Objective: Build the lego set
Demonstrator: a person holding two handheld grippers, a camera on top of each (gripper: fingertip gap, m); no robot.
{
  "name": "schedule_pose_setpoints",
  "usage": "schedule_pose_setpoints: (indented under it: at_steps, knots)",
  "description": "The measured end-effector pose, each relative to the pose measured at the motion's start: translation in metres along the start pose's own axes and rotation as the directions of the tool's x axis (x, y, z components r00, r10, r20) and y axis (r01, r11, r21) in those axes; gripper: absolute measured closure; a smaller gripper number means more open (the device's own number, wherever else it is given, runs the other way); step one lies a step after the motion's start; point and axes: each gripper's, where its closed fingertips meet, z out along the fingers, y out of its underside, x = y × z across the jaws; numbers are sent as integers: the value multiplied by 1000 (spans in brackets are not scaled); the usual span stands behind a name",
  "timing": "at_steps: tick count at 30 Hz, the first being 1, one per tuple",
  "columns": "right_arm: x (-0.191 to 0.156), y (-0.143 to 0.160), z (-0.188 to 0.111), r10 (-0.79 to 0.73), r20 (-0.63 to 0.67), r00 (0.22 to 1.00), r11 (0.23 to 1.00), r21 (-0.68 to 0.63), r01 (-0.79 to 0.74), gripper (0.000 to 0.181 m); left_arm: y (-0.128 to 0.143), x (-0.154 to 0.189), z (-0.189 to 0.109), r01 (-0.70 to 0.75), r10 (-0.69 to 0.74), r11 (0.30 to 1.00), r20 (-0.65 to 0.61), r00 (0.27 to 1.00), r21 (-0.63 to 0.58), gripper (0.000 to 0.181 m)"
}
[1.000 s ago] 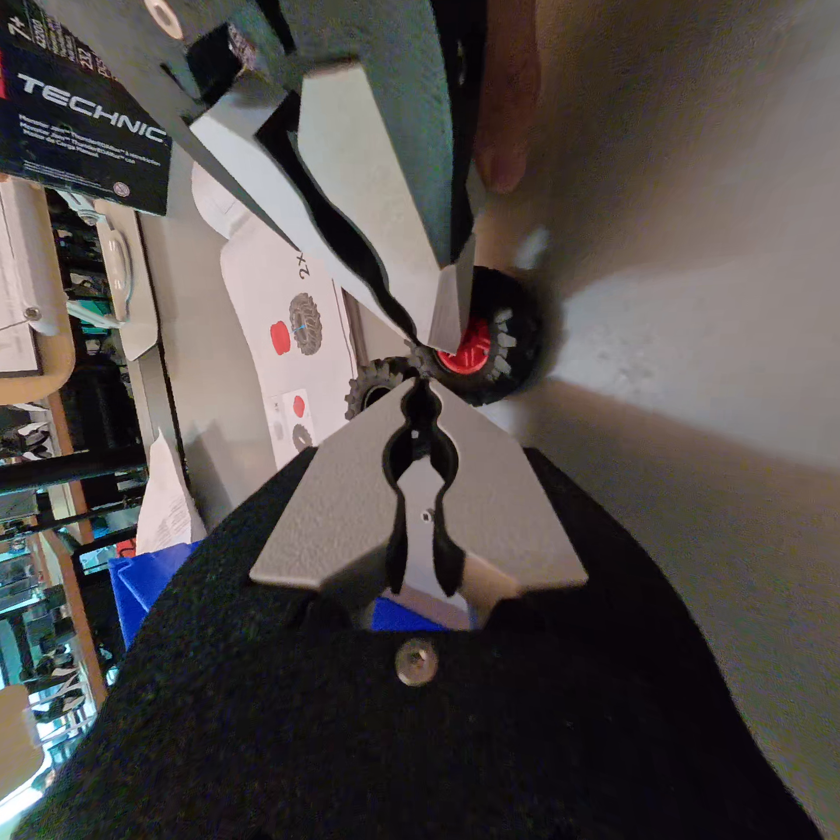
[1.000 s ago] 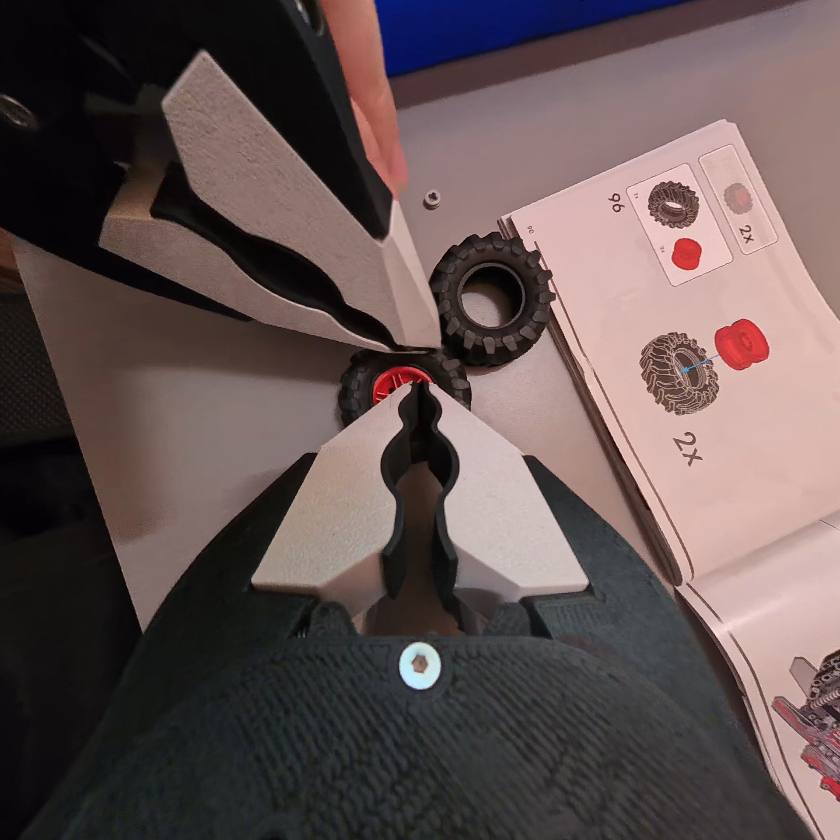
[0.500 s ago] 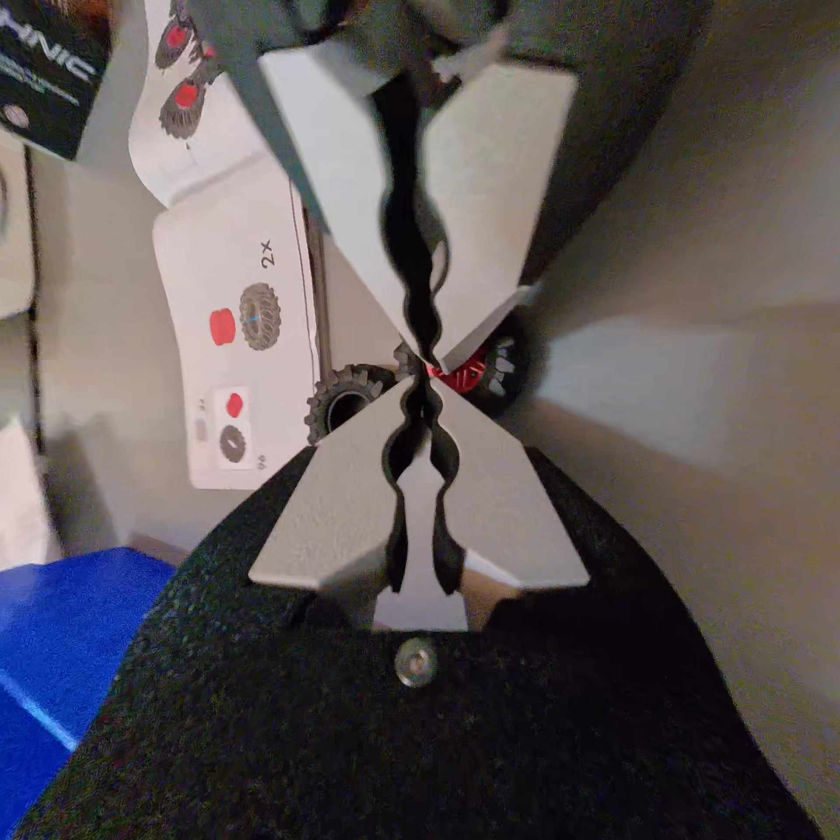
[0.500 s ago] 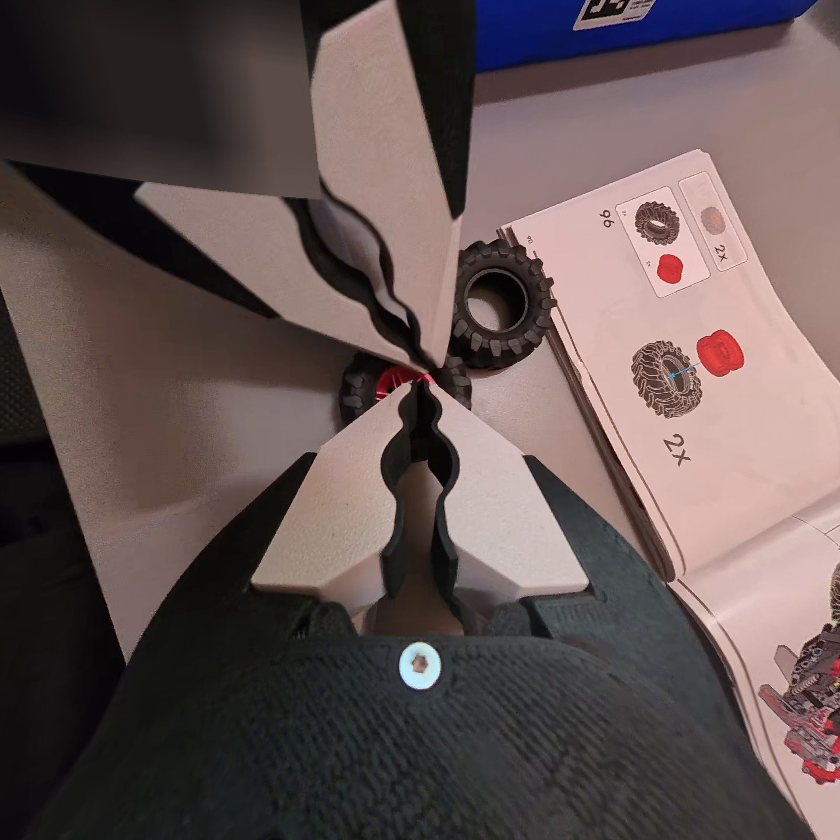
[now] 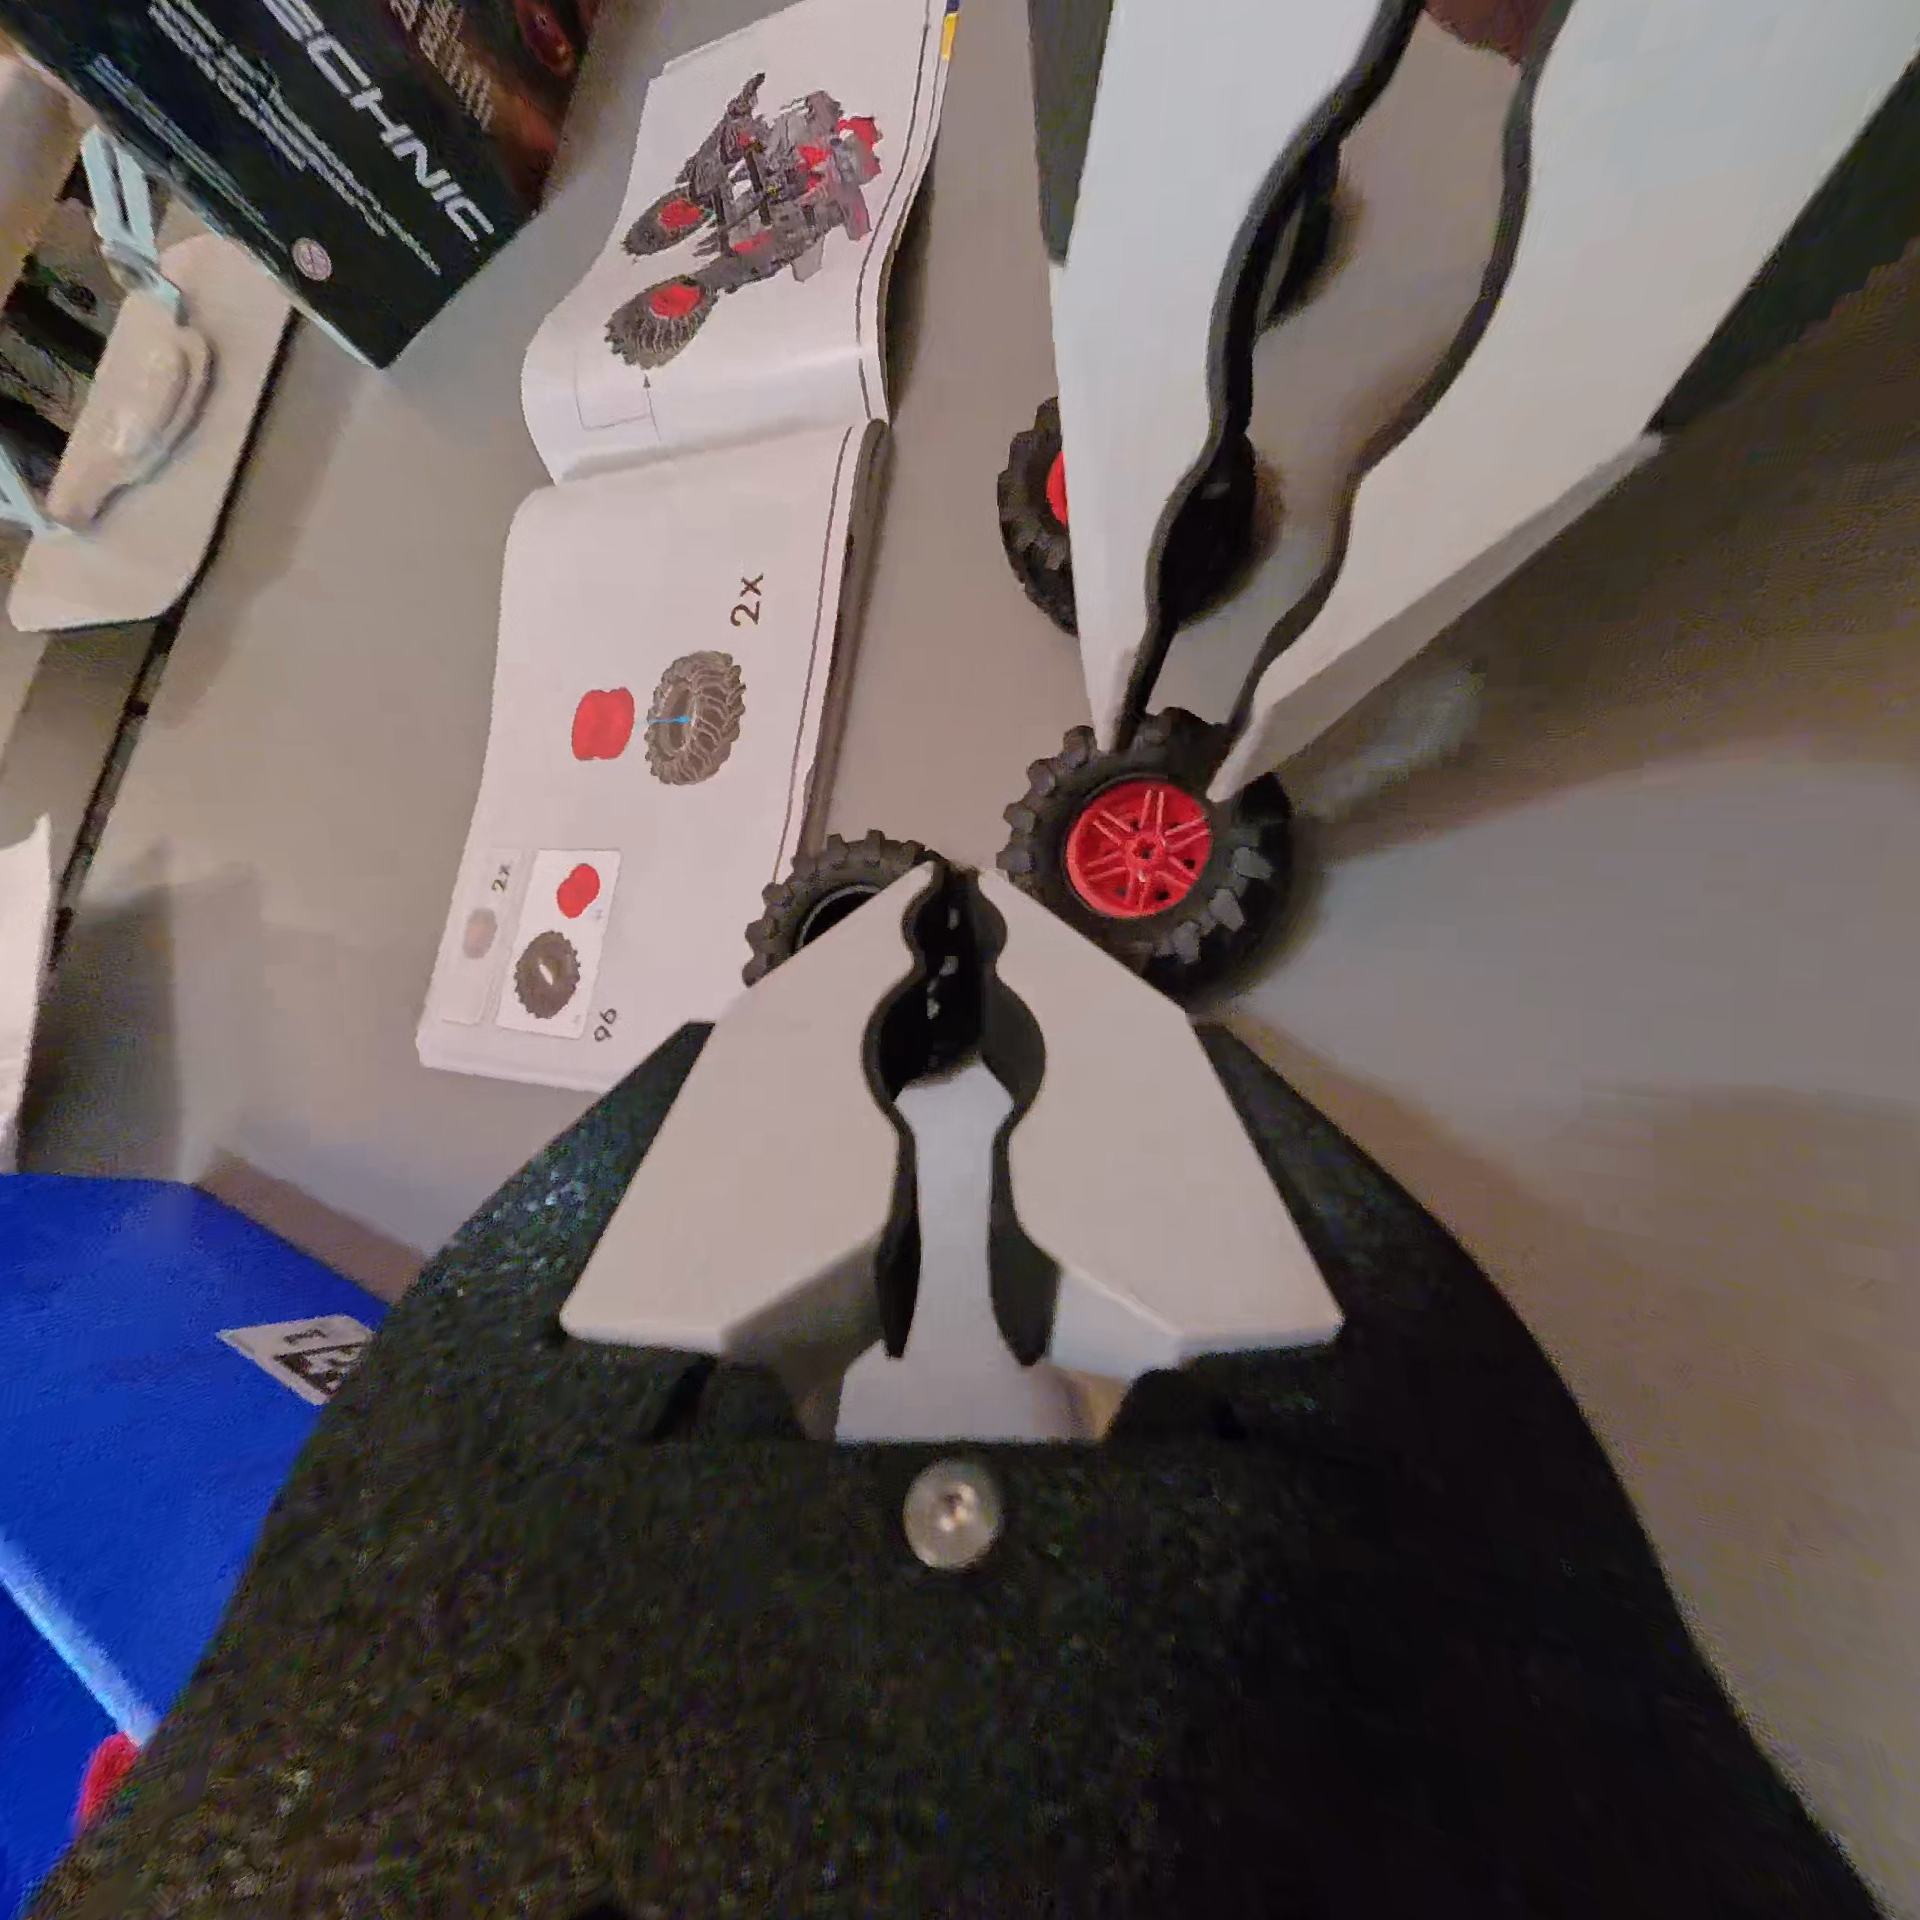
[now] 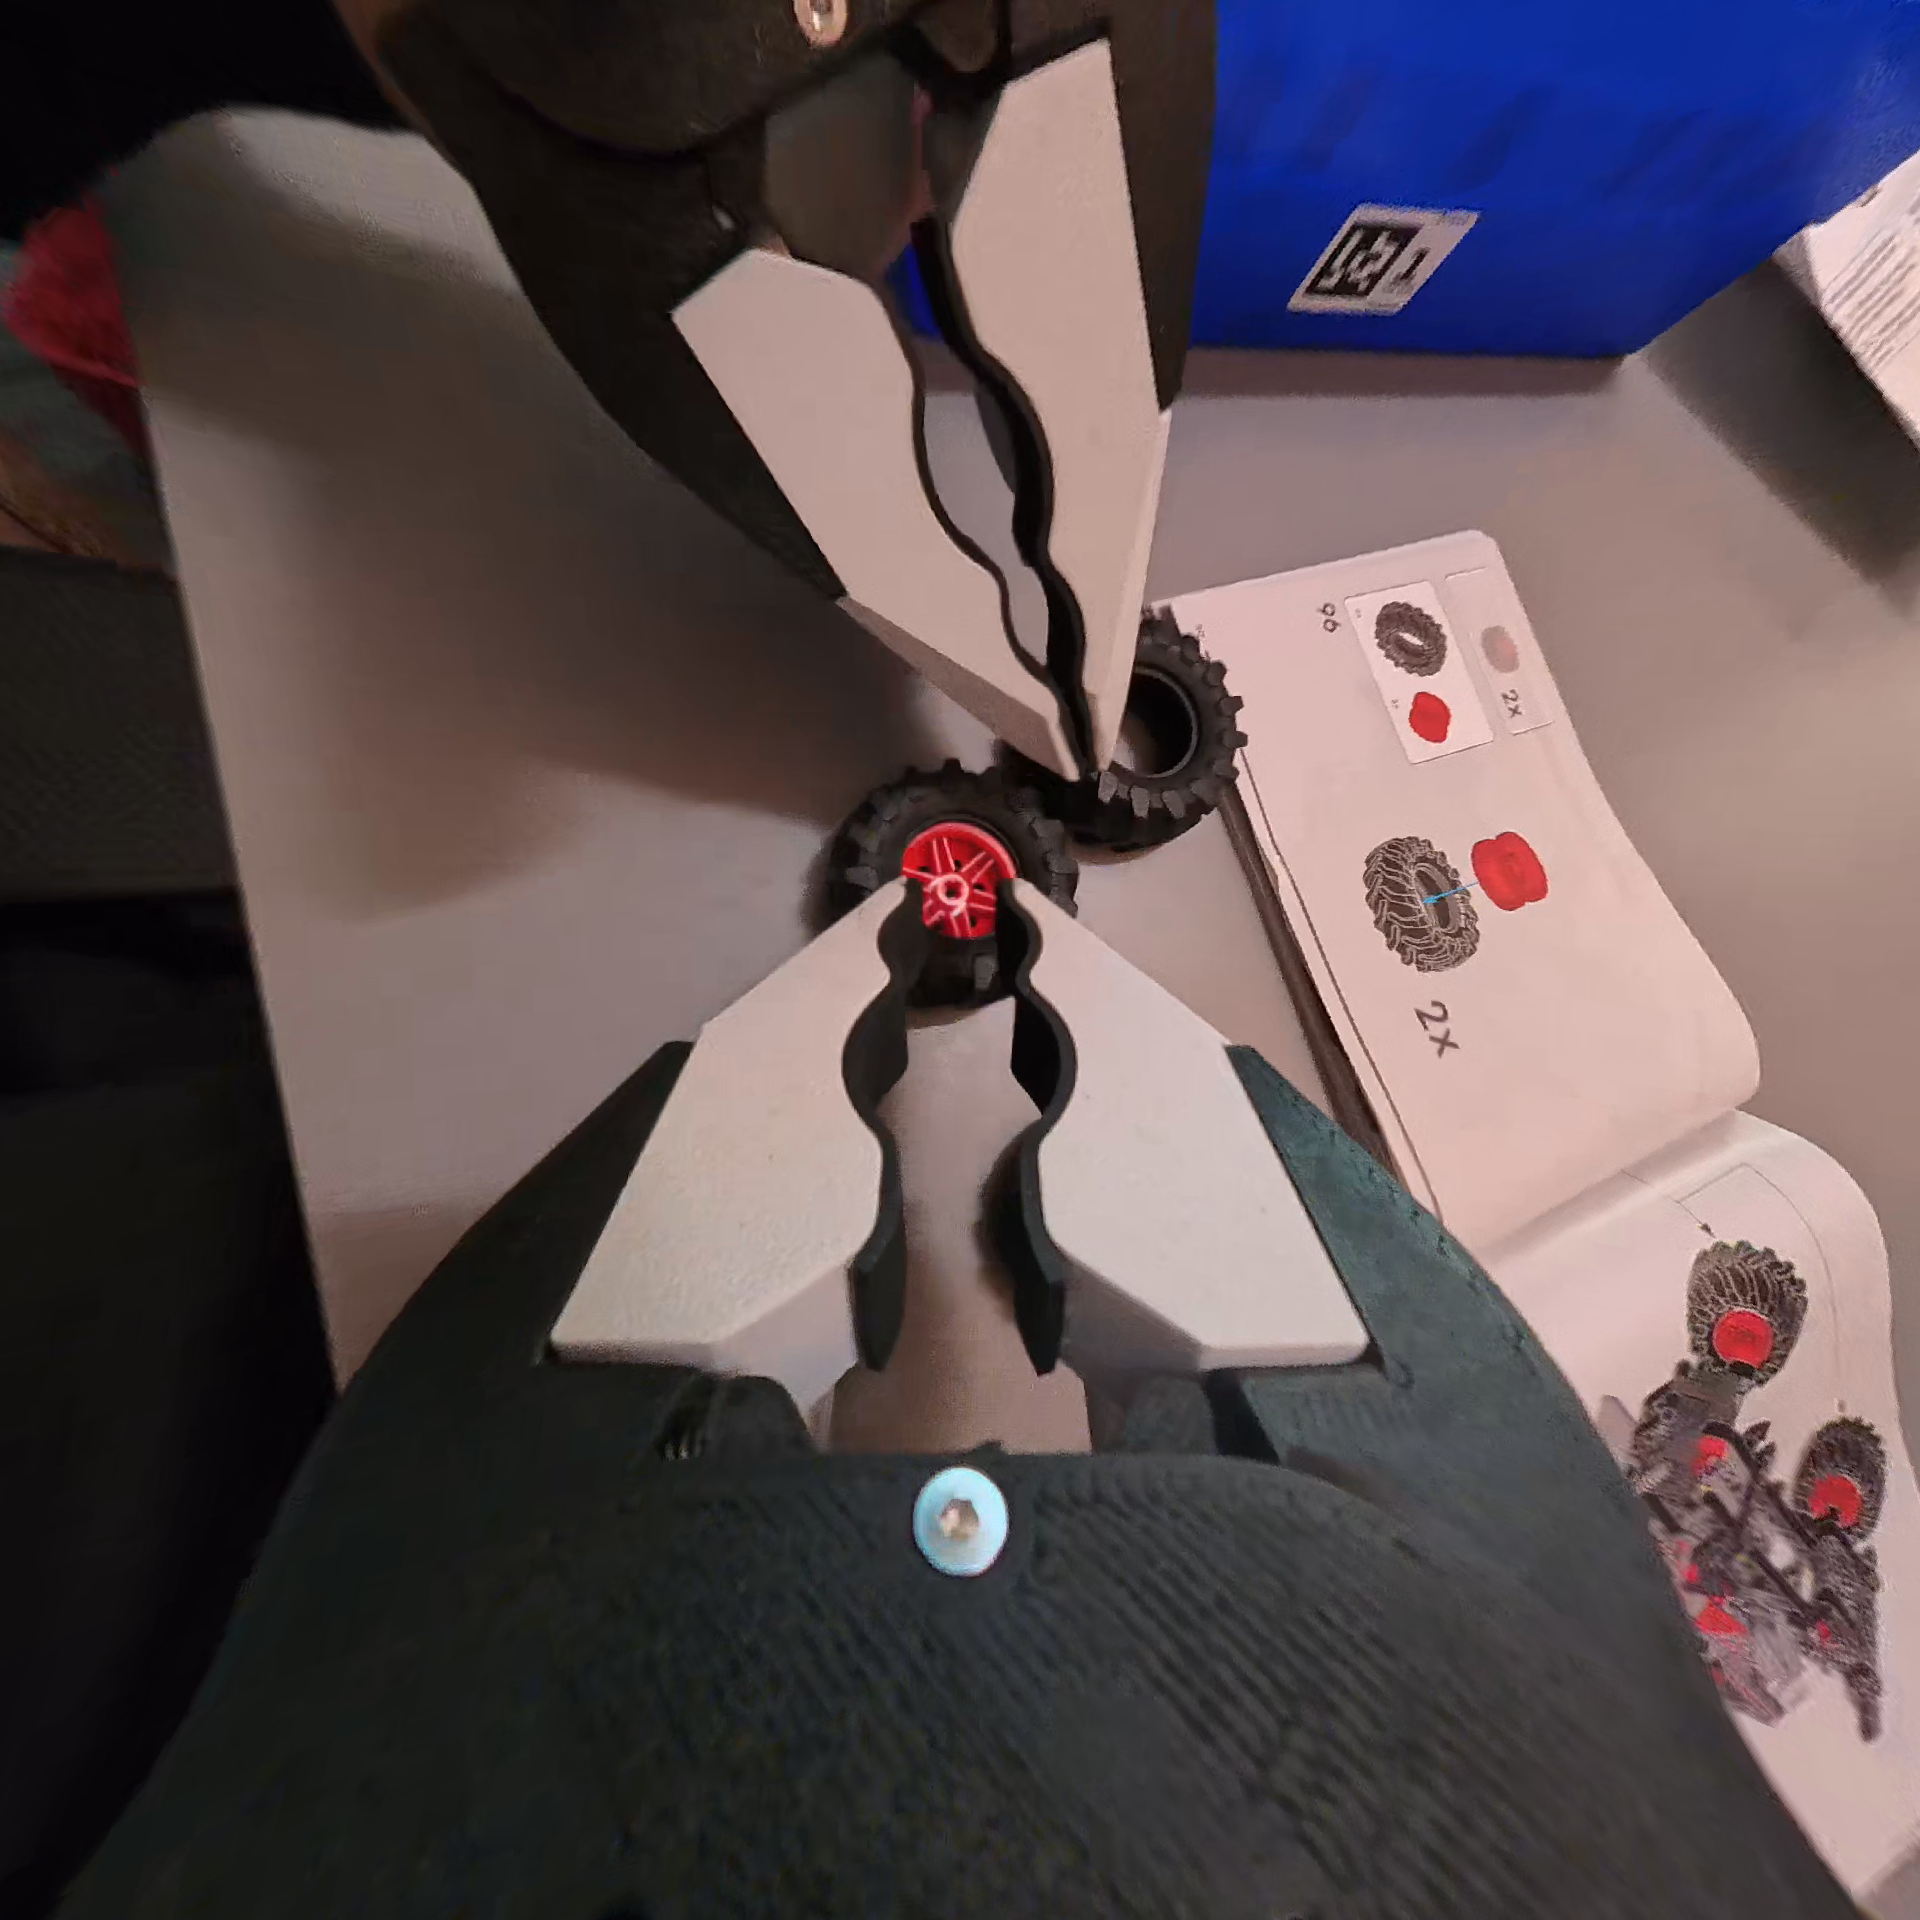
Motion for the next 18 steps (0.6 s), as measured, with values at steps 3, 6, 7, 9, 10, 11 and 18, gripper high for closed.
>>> schedule_pose_setpoints:
  at_steps: [3,6,7,9,10,11,18]
  knots:
    - [-11,-9,-5,6,40,999,996,90,-10,171,-3,5,-1,-80,78,997,-60,995,-24,181]
    - [-11,5,5,-8,24,1000,1000,27,7,168,-2,16,1,-149,141,988,-150,979,-43,181]
    - [-12,9,8,-13,23,1000,1000,11,12,168,2,16,3,-162,149,984,-154,977,-74,181]
    - [-14,11,13,-30,23,999,1000,0,30,168,4,13,6,-168,153,981,-144,978,-100,181]
    - [-13,14,15,-43,9,999,999,-21,44,168,4,13,6,-161,145,981,-145,979,-108,181]
    - [-13,15,15,-63,-1,998,997,-33,63,169,5,12,7,-168,150,978,-141,979,-124,181]
    - [-19,13,18,-175,-23,984,981,-91,172,175,7,14,13,97,-152,961,-203,967,-258,181]
